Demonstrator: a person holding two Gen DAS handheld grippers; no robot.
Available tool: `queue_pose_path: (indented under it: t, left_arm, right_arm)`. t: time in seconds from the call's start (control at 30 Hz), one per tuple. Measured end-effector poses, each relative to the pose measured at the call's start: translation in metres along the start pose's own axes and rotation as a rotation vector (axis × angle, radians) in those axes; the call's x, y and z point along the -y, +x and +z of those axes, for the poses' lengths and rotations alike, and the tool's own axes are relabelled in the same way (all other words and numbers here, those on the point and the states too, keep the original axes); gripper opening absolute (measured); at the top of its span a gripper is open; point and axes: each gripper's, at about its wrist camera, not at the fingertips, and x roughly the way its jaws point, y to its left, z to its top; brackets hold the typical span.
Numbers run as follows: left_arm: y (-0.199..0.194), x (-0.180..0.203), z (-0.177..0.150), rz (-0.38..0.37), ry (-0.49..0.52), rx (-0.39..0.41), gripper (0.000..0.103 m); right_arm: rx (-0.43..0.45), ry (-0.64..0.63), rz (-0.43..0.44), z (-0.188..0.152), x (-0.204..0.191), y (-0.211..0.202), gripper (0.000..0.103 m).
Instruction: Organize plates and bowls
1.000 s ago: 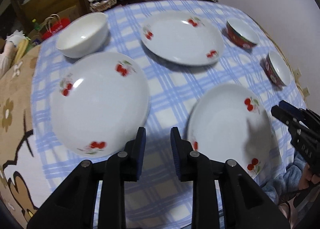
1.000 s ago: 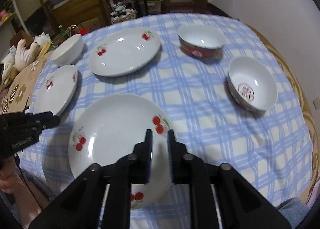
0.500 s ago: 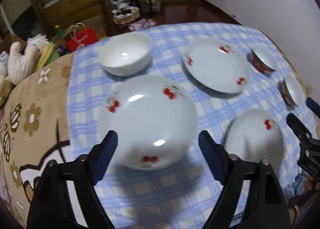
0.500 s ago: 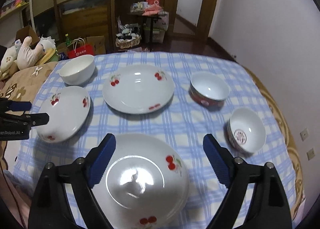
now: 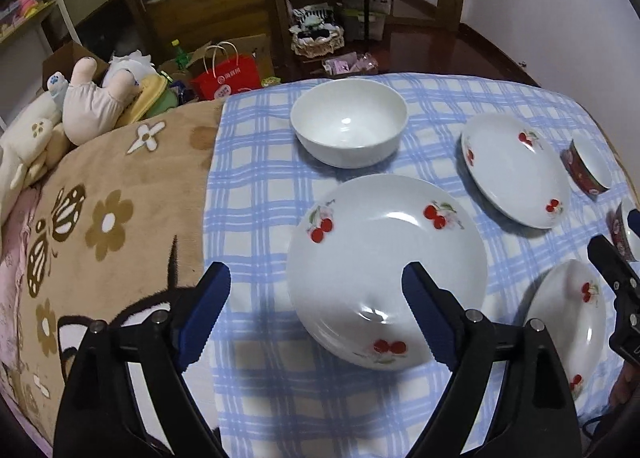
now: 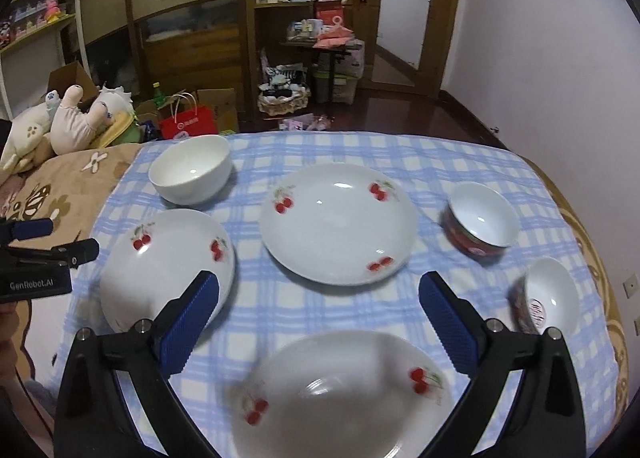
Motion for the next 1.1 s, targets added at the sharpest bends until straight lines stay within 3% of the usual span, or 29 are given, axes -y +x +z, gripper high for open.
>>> queue_pose_path:
  t: [0.07,0.27,0.7,1.1]
  left_arm:
    - [0.002,0.000,-0.001,0.029,0.016,0.017,0.086]
    - [0.017,-0.009,-0.004,-0.018,-0.026,-0.019,0.086]
    - [0.056,-0.016,0.003,-0.017,-0.079,-0.130,0.086]
    - [0.088,-0.026,0.000,-0.011,-0.128,-0.237,0.086]
  right_arm:
    - [0.000,0.002,0.014,0.003,-0.006,0.006,0.103]
    - [-0.007,0.001,0.056,0.007,-0.019,0.026,0.103]
    - [-0.078,-0.001,0.091,0.012,-0.031,0.068,0.103]
    - [-0.155,-0.026,0.120,-0.006,-0.047,0.101,0.103]
